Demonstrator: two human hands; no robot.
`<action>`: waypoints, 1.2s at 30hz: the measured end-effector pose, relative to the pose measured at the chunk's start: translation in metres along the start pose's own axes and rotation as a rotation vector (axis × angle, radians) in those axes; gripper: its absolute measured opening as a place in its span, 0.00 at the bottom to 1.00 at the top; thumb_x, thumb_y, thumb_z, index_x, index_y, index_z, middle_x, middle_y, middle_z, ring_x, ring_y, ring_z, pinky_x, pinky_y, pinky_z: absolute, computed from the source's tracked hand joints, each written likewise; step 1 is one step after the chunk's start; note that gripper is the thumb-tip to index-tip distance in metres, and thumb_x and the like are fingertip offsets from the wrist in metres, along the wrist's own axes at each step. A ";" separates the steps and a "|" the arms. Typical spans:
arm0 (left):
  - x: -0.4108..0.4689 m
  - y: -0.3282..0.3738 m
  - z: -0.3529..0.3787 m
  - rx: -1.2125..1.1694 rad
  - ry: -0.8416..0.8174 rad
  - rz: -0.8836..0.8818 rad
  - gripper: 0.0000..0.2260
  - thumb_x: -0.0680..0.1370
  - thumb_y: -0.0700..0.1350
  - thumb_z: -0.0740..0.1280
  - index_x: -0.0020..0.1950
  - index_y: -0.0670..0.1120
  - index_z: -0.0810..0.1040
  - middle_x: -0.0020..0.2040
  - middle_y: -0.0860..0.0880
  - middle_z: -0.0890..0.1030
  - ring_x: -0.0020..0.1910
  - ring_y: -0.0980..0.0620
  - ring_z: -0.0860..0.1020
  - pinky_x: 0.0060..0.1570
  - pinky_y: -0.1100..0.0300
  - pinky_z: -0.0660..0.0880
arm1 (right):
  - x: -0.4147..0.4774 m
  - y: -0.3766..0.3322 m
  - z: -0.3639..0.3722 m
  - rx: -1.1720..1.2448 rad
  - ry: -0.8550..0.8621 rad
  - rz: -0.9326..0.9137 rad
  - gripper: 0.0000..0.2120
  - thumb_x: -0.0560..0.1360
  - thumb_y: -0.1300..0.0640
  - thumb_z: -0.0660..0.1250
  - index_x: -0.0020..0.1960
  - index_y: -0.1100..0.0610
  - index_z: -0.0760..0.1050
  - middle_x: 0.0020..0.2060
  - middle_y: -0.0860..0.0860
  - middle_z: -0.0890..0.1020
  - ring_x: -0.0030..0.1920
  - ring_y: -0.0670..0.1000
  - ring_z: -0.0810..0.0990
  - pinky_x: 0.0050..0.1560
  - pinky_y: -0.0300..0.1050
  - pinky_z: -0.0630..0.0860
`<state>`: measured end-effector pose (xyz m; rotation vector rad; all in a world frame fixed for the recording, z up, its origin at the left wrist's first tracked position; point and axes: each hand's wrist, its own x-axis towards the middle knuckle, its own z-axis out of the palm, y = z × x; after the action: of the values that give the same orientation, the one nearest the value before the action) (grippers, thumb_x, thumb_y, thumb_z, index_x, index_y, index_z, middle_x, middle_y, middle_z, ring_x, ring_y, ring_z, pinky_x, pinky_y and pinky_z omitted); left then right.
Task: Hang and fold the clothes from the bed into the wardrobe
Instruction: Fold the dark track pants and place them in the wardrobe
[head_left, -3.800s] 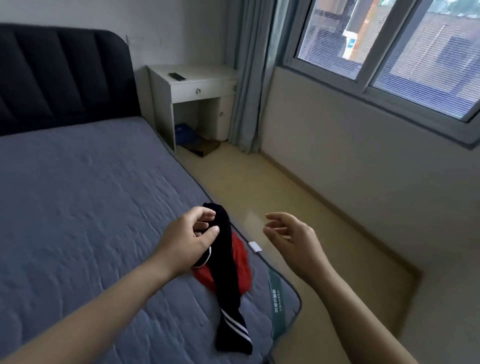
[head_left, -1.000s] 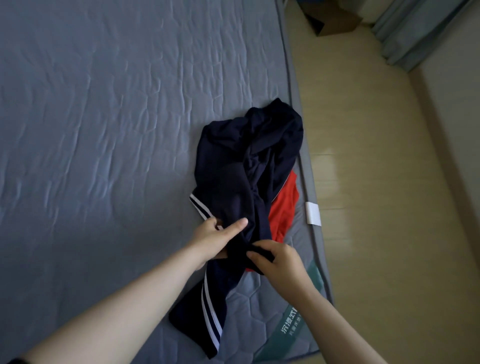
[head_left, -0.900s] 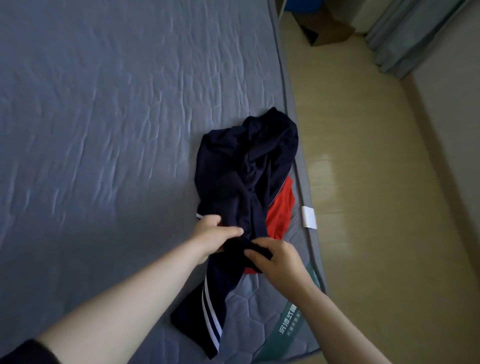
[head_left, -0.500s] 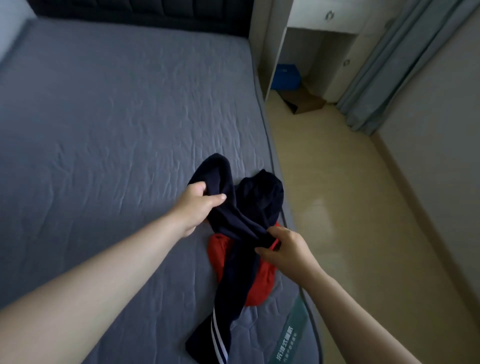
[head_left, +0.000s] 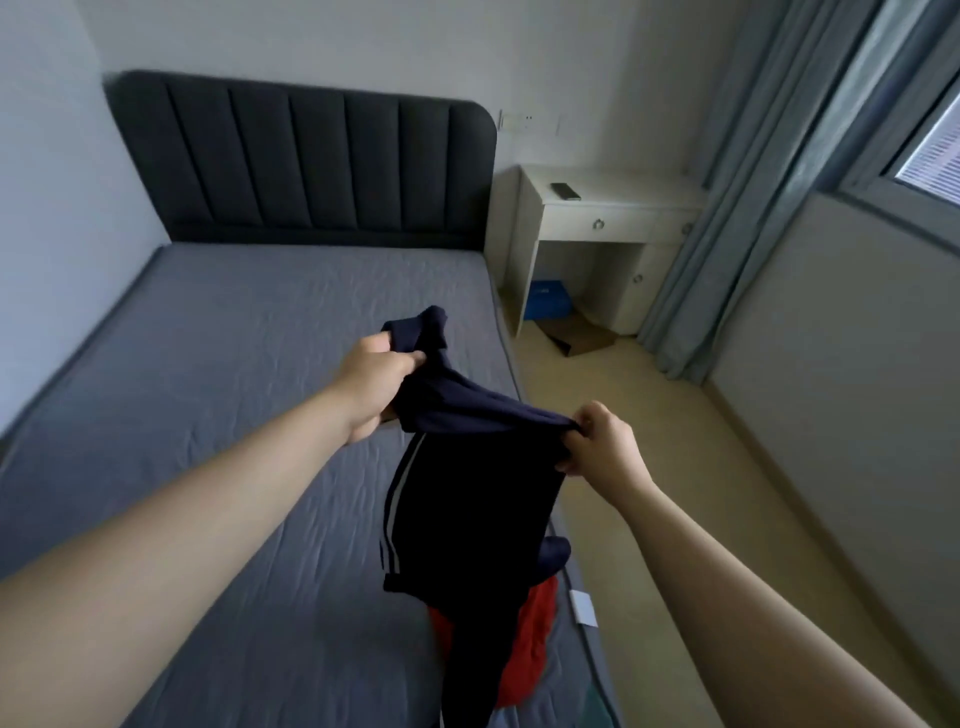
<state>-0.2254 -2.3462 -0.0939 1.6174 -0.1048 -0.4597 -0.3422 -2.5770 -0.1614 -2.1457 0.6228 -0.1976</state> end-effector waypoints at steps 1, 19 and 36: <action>-0.004 0.009 -0.003 0.012 0.024 0.027 0.09 0.80 0.38 0.61 0.51 0.50 0.78 0.47 0.45 0.81 0.47 0.45 0.79 0.44 0.53 0.76 | 0.000 -0.012 -0.008 0.083 0.022 0.006 0.02 0.75 0.64 0.64 0.47 0.62 0.72 0.43 0.60 0.80 0.37 0.59 0.83 0.33 0.50 0.82; -0.057 0.071 -0.040 0.518 0.052 0.529 0.37 0.66 0.67 0.68 0.70 0.52 0.67 0.64 0.58 0.68 0.58 0.60 0.72 0.55 0.61 0.74 | -0.022 -0.213 -0.078 0.270 0.130 -0.426 0.12 0.77 0.53 0.66 0.42 0.62 0.78 0.30 0.54 0.75 0.31 0.46 0.72 0.32 0.40 0.68; -0.087 0.074 0.018 0.618 0.180 0.538 0.34 0.68 0.57 0.75 0.66 0.44 0.67 0.62 0.47 0.71 0.58 0.49 0.75 0.57 0.54 0.75 | -0.047 -0.288 -0.126 0.753 -0.088 -0.425 0.14 0.81 0.58 0.60 0.36 0.55 0.71 0.26 0.47 0.74 0.27 0.46 0.73 0.32 0.38 0.72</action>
<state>-0.2958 -2.3421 -0.0030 2.1258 -0.5744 0.1591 -0.3235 -2.4992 0.1457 -1.5084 0.0039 -0.4807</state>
